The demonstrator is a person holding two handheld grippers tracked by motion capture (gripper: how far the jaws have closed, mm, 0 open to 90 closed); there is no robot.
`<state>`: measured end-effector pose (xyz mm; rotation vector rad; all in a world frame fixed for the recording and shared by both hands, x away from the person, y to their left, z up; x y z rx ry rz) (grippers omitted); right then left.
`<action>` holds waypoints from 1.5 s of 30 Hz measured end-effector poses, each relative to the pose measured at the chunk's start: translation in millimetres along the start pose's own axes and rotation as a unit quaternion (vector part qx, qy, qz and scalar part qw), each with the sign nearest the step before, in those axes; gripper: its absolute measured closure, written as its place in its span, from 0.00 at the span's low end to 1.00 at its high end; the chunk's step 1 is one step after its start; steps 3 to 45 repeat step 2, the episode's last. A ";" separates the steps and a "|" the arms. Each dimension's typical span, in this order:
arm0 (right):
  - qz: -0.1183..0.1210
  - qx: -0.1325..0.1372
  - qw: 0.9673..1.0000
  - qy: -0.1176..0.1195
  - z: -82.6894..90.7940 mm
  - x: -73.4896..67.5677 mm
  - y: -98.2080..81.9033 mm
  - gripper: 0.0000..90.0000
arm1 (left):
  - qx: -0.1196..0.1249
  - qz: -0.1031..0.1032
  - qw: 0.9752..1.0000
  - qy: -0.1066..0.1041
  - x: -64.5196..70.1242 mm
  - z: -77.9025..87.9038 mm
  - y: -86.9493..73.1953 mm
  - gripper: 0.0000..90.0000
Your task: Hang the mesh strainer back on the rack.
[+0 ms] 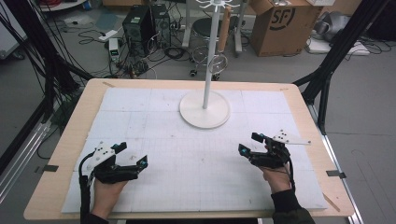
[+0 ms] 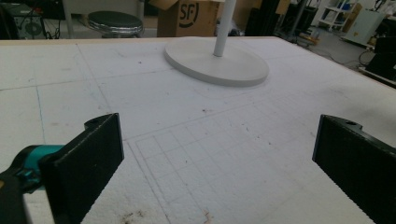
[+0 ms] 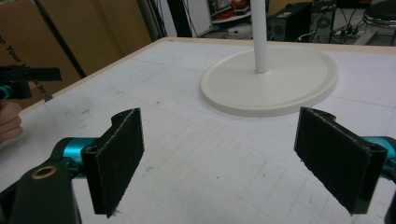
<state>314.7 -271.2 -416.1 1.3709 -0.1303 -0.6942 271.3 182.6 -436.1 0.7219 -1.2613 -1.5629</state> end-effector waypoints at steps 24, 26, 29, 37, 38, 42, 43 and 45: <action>0.000 0.001 1.000 0.000 0.1 0.1 0.2 0.17 | 0.000 -0.002 1.000 0.000 -0.2 -0.1 0.0 0.03; 0.000 0.001 1.000 0.000 0.1 0.1 0.2 0.17 | 0.000 -0.002 1.000 0.000 -0.2 -0.1 0.0 0.03; 0.000 0.001 1.000 0.000 0.1 0.1 0.2 0.17 | 0.000 -0.002 1.000 0.000 -0.2 -0.1 0.0 0.03; 0.000 0.001 1.000 0.000 0.1 0.1 0.2 0.17 | 0.000 -0.002 1.000 0.000 -0.2 -0.1 0.0 0.03; 0.000 0.001 1.000 0.000 0.1 0.1 0.2 0.17 | 0.000 -0.002 1.000 0.000 -0.2 -0.1 0.0 0.03; 0.000 0.001 1.000 0.000 0.1 0.1 0.2 0.17 | 0.000 -0.002 1.000 0.000 -0.2 -0.1 0.0 0.03; 0.000 0.001 1.000 0.000 0.1 0.1 0.2 0.17 | 0.000 -0.002 1.000 0.000 -0.2 -0.1 0.0 0.03; 0.000 0.001 1.000 0.000 0.1 0.1 0.2 0.17 | 0.000 -0.002 1.000 0.000 -0.2 -0.1 0.0 0.03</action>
Point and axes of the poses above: each handheld gripper's, and its own axes: z roughly backward along the jaws, y roughly out of its top, x roughly to its right, the point moved 3 cm from there along -z, roughly forward along the jaws, and after that the axes turned 13 degrees about y, right-handed, at the moved point
